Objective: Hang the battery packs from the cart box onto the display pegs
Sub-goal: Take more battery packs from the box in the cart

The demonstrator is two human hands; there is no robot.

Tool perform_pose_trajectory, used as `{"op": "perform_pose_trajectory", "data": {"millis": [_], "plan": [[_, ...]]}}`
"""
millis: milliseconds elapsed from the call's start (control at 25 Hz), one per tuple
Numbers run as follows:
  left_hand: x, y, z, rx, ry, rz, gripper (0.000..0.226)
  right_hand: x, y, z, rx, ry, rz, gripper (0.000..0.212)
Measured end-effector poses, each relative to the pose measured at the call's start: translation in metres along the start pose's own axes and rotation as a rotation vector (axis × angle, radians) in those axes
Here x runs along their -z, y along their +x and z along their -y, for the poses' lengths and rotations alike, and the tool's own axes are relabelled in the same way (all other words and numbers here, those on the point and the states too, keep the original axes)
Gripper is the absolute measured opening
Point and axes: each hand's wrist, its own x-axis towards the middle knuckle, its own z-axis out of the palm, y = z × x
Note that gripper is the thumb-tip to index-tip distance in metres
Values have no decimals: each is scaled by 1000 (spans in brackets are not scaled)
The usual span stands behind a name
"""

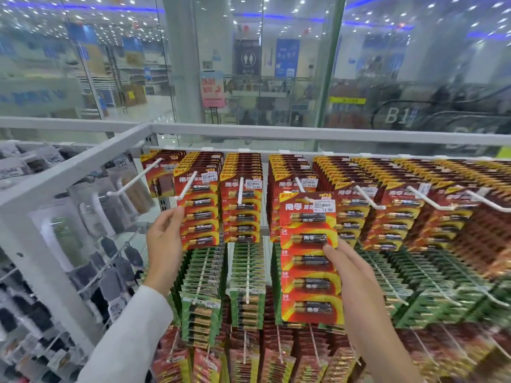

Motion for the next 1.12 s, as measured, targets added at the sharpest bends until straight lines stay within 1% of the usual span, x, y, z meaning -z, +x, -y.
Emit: {"op": "perform_pose_trajectory", "data": {"millis": [80, 160, 480, 560, 640, 720, 880, 960, 1120], "plan": [[3, 0, 2, -12, 1, -3, 20, -4, 7, 2, 0, -14, 8, 18], [7, 0, 3, -21, 4, 0, 18, -10, 19, 2, 7, -60, -1, 19], [27, -12, 13, -35, 65, 16, 25, -28, 76, -13, 140, -265, -58, 26], [32, -26, 14, -16, 58, 28, 25, -25, 79, -22, 168, -333, -92, 24], [36, -46, 17, 8, 26, 62, 24, -15, 80, -34, 174, -338, -143, 26], [38, -71, 22, 51, -3, 114, 24, -1, 74, -49, 182, -329, -192, 27], [25, -122, 39, 175, -8, 242, 23, 41, 42, -78, 164, -324, -270, 23], [12, -145, 51, 257, -10, 289, 23, 65, 16, -90, 109, -306, -301, 22], [-39, -197, 77, 452, 20, 423, 21, 133, -32, -120, -38, -190, -479, 20]]}}
